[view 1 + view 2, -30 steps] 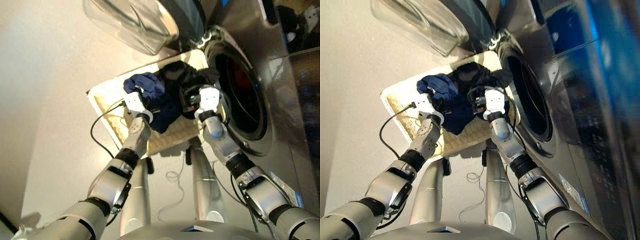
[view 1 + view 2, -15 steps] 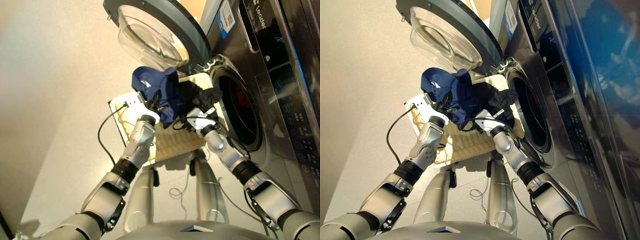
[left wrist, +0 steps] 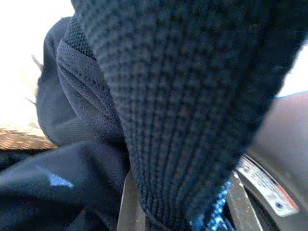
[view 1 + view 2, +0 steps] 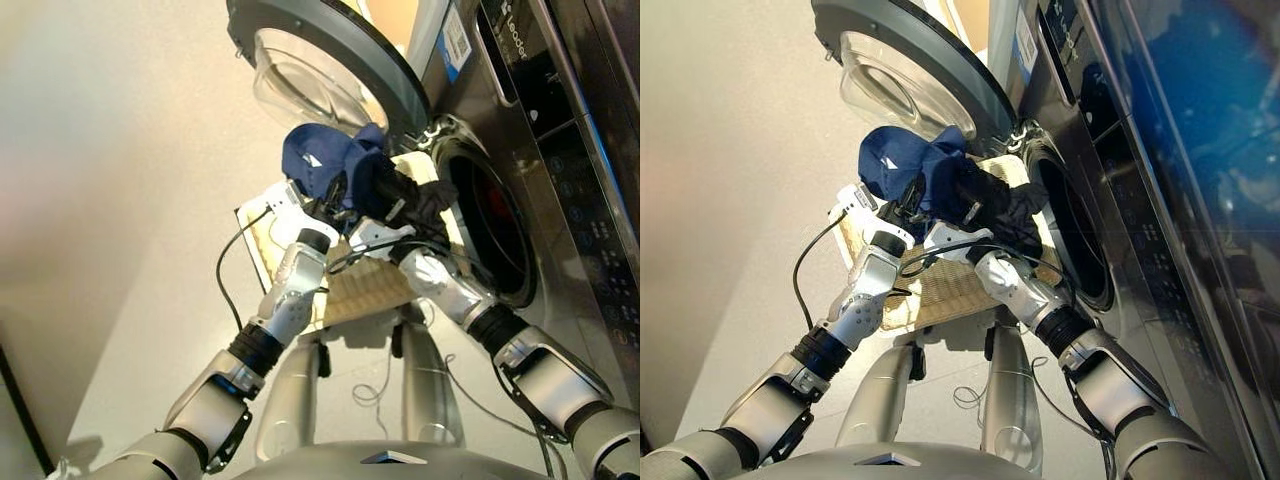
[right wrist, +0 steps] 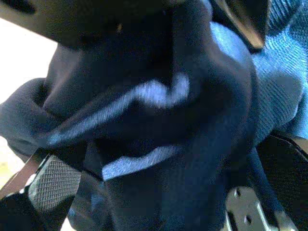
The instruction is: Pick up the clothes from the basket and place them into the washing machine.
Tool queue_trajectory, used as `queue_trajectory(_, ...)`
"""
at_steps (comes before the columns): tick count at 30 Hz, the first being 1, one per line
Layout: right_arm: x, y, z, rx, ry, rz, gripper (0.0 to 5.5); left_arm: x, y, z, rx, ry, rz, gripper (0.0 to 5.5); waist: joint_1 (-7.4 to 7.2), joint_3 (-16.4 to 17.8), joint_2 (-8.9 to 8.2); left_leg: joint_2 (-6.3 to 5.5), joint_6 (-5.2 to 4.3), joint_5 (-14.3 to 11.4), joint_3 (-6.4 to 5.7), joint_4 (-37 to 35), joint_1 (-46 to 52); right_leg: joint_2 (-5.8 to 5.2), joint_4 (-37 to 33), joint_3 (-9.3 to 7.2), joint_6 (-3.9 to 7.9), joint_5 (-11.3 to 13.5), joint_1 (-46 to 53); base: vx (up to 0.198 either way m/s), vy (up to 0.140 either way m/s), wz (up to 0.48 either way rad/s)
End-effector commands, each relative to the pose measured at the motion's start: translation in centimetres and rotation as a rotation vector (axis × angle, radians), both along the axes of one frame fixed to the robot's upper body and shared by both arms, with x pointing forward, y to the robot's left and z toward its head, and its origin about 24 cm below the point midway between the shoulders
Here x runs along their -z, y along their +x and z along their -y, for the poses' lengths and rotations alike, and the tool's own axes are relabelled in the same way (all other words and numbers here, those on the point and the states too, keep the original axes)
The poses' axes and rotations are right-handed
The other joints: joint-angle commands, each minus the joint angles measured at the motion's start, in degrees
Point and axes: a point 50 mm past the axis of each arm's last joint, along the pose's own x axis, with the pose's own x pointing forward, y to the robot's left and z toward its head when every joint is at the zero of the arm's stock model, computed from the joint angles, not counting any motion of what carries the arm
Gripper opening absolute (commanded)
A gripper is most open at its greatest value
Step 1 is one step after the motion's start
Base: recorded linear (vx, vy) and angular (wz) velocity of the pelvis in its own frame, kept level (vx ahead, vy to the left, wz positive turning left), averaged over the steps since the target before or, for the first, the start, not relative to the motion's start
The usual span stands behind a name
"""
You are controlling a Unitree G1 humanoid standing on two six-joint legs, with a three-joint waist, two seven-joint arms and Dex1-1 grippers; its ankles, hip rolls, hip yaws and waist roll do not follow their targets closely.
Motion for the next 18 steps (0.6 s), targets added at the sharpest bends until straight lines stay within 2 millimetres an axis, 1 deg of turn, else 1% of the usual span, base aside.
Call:
queue_trajectory(1,-3.0,0.6,-2.9,-0.054,0.091,0.100,5.50,-2.0,-1.8,1.6,0.140,-0.055,0.112,0.00,-0.09,-1.52,-0.39,-0.37,-1.50,-4.87,-1.95,5.45,0.55,-0.64,-4.34,-0.37,5.19,-2.32,5.53,0.000,0.000,0.000)
queue_trajectory(2,-3.1,0.8,-2.8,-0.045,0.101,0.097,4.94,-2.0,-1.9,1.6,0.153,-0.053,0.115,0.00,0.05,-1.59,-0.32,-0.42,-1.49,-4.85,-2.02,5.33,0.59,-0.64,-4.32,-0.35,5.19,-2.34,5.50,0.000,0.000,0.000)
queue_trajectory(3,-3.1,0.9,-2.8,-0.040,0.112,0.093,2.52,-2.0,-2.0,1.7,0.163,-0.051,0.115,0.00,0.13,-1.69,-0.29,-0.46,-1.48,-4.84,-2.02,5.28,0.61,-0.65,-4.33,-0.38,5.19,-2.29,5.49,0.000,0.000,0.000)
queue_trajectory(4,-3.2,1.0,-2.7,-0.032,0.122,0.095,0.63,-1.9,-2.2,1.8,0.179,-0.049,0.109,0.00,0.15,-1.79,-0.28,-0.51,-1.46,-4.87,-2.08,5.30,0.58,-0.70,-4.33,-0.39,5.18,-2.28,5.54,0.000,0.000,0.000)
queue_trajectory(5,-3.3,1.0,-2.7,-0.029,0.130,0.095,0.00,-1.7,-2.4,1.8,0.187,-0.049,0.105,0.00,0.16,-1.87,-0.27,-0.52,-1.45,-4.94,-2.11,5.37,0.57,-0.68,-4.30,-0.38,5.17,-2.31,5.54,0.000,0.000,0.000)
queue_trajectory(10,-3.4,1.0,-2.5,-0.008,0.169,0.094,0.00,-1.2,-2.5,1.6,0.193,-0.028,0.094,0.00,0.30,-2.07,-0.42,-0.56,-1.30,-5.15,-2.32,5.75,0.31,-0.62,-3.80,-0.29,5.14,-2.43,5.20,0.000,0.000,0.000)
queue_trajectory(11,-3.4,1.0,-2.4,-0.002,0.182,0.093,0.00,-1.2,-2.4,1.6,0.190,-0.025,0.094,0.15,0.30,-2.11,-0.46,-0.58,-1.26,-5.15,-2.35,5.82,0.21,-0.62,-3.78,-0.27,5.17,-2.41,5.11,0.000,0.000,0.000)
queue_trajectory(12,-3.4,1.0,-2.3,0.004,0.190,0.090,0.00,-1.1,-2.4,1.6,0.190,-0.020,0.094,2.22,0.21,-2.11,-0.49,-0.57,-1.24,-5.14,-2.32,5.84,0.14,-0.67,-3.74,-0.33,5.17,-2.40,5.03,0.000,0.000,0.000)
queue_trajectory(13,-3.3,1.0,-2.2,0.012,0.201,0.084,0.00,-1.2,-2.4,1.5,0.187,-0.013,0.099,5.50,0.16,-2.13,-0.49,-0.58,-1.23,-5.12,-2.26,5.84,0.08,-0.67,-3.76,-0.36,5.20,-2.37,5.00,0.000,0.000,0.000)
queue_trajectory(16,-2.5,1.0,-1.5,0.056,0.247,0.052,0.00,-1.4,-2.0,0.6,0.139,0.056,0.148,5.50,0.09,-2.25,-0.46,-0.60,-1.19,-5.20,-2.22,6.03,-0.12,-0.64,-3.60,-0.18,5.16,-2.44,4.80,0.000,0.000,0.000)
queue_trajectory(18,-1.8,0.9,-1.0,0.091,0.284,0.029,0.00,-1.5,-1.7,0.0,0.088,0.050,0.146,5.50,0.05,-2.25,-0.38,-0.67,-1.15,-5.22,-2.16,5.99,-0.18,-0.71,-3.59,-0.18,5.17,-2.42,4.63,0.000,0.000,0.000)
